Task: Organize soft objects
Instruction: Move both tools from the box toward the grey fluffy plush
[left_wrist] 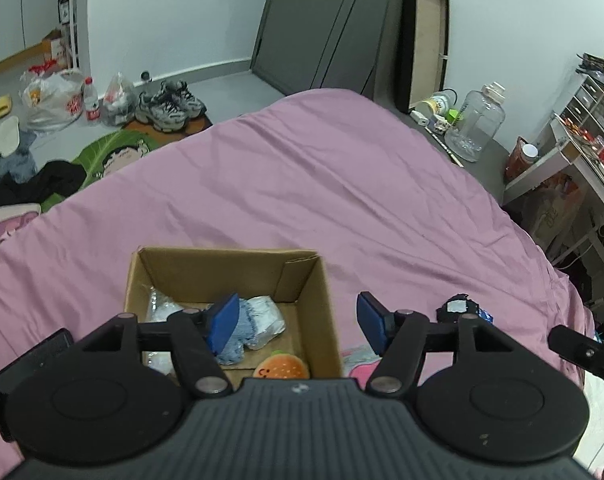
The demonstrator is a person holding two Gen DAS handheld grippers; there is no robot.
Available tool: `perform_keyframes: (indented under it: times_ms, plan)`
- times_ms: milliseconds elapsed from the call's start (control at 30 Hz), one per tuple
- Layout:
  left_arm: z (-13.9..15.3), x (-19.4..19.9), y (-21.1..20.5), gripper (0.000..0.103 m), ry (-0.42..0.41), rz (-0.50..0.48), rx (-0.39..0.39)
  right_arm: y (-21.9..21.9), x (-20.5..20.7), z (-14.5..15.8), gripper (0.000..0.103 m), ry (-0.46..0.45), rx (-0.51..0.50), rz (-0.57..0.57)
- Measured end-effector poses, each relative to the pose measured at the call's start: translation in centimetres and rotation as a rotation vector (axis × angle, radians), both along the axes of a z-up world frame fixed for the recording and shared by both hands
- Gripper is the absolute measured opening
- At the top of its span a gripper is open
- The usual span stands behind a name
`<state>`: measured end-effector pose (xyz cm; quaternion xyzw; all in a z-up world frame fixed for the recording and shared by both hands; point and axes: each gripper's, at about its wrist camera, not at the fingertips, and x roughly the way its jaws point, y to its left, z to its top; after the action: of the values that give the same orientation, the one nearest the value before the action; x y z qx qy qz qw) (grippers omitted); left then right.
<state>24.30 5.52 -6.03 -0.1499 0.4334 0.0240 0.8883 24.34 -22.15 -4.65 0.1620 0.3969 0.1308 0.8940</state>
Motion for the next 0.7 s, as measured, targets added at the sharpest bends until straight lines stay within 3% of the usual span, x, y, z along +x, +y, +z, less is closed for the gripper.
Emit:
perform_keyframes:
  times_ms: [167,500,700]
  plan:
    - [0.4,-0.1,-2.4,0.064,-0.019,-0.050,0.027,-1.2,0.3,-1.6,0.063,0.029,0.039,0.005]
    - [-1.5,0.4,-6.7,0.063,0.037,-0.150,0.076,-2.1,1.0,-4.5,0.063,0.092,0.092,0.018]
    - [-2.6,0.4,-9.5,0.061,0.054,-0.207,0.144,-1.9,1.5,-6.2,0.063,0.134,0.100,0.035]
